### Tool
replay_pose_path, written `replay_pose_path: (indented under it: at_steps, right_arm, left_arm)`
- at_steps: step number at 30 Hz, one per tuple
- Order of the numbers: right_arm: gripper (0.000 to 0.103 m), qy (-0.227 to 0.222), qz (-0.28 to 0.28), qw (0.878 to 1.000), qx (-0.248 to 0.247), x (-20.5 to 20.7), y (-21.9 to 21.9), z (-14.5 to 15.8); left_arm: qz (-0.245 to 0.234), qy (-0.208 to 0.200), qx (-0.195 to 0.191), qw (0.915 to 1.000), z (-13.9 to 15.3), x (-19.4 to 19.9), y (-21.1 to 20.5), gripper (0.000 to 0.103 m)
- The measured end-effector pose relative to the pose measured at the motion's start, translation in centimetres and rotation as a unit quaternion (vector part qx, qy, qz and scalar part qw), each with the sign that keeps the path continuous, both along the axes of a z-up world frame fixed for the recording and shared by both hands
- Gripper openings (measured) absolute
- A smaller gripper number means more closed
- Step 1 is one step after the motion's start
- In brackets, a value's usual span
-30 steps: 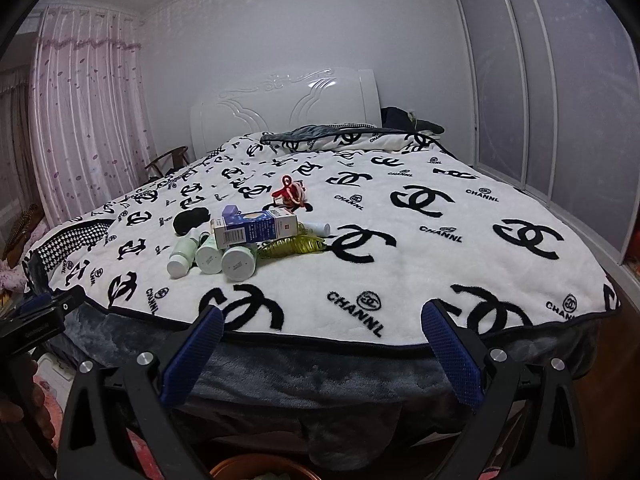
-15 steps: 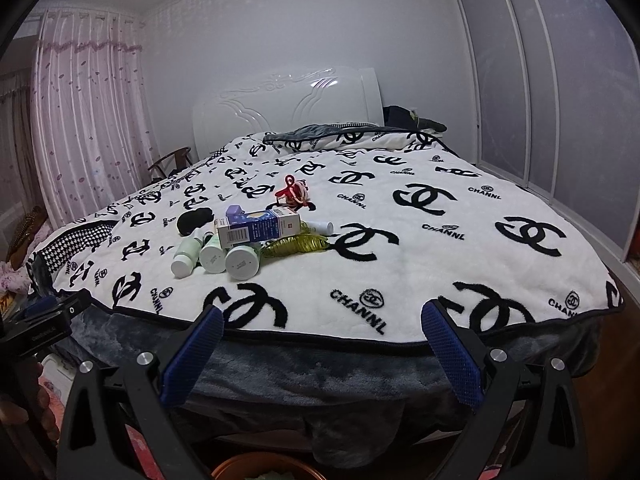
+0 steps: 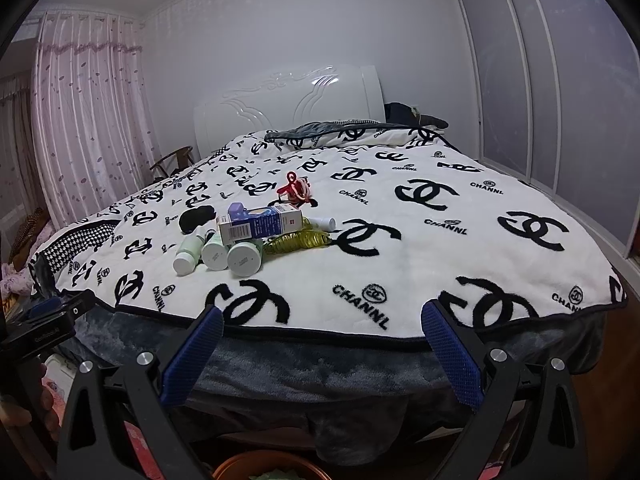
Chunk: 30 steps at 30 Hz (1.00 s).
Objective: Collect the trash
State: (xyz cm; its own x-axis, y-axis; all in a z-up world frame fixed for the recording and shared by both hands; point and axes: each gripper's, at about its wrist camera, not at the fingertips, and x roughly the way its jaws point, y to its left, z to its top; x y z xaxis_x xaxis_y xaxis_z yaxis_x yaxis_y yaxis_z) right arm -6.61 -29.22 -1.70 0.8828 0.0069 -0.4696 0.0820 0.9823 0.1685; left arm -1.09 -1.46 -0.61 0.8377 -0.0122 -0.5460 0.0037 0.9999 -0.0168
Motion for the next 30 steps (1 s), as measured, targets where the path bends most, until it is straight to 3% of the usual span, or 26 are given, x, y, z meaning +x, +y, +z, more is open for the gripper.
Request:
replay_pose_path:
  at_steps: [30]
  right_arm:
    - [0.098,0.024,0.002,1.0,0.011,2.9,-1.1,-1.2]
  left_arm:
    - [-0.005,0.03,0.004,0.9995,-1.2,3.1,-0.8,0.096]
